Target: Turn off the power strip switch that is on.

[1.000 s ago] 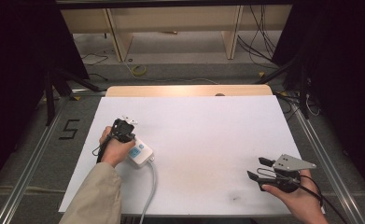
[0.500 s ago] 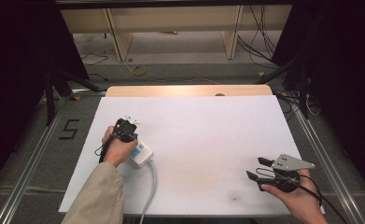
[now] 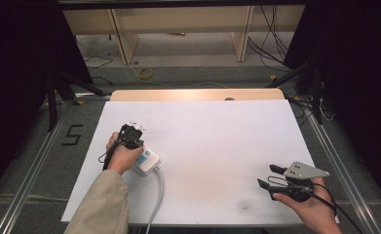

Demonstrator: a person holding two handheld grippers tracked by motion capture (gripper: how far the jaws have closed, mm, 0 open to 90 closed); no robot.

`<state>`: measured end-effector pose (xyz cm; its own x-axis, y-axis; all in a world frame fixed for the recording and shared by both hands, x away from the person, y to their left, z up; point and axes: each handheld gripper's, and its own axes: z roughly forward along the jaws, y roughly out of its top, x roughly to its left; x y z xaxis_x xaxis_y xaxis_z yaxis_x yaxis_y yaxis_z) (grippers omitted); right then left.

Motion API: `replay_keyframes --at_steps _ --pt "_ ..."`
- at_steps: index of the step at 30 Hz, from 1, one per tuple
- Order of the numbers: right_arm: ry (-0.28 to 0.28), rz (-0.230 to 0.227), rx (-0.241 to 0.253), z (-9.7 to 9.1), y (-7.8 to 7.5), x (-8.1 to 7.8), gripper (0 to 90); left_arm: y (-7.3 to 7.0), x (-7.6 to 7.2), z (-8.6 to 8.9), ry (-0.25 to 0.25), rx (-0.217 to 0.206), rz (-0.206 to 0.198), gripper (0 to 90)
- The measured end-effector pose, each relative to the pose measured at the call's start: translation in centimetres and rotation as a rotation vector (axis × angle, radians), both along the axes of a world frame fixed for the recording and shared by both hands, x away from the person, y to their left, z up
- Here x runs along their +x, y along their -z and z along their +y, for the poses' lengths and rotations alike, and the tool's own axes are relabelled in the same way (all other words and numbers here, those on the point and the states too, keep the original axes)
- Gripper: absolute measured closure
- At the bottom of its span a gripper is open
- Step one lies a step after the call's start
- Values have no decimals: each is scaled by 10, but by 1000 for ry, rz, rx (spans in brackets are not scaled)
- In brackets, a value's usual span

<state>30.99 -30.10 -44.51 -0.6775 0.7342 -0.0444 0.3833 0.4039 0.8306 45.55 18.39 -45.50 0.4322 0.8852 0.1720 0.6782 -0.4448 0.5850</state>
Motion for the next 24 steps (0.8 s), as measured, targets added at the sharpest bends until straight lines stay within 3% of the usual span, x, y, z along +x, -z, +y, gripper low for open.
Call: replay_keyframes --at_steps 24 --pt "-3 1 1 0 0 0 337 0 1 -2 13 21 -8 900"
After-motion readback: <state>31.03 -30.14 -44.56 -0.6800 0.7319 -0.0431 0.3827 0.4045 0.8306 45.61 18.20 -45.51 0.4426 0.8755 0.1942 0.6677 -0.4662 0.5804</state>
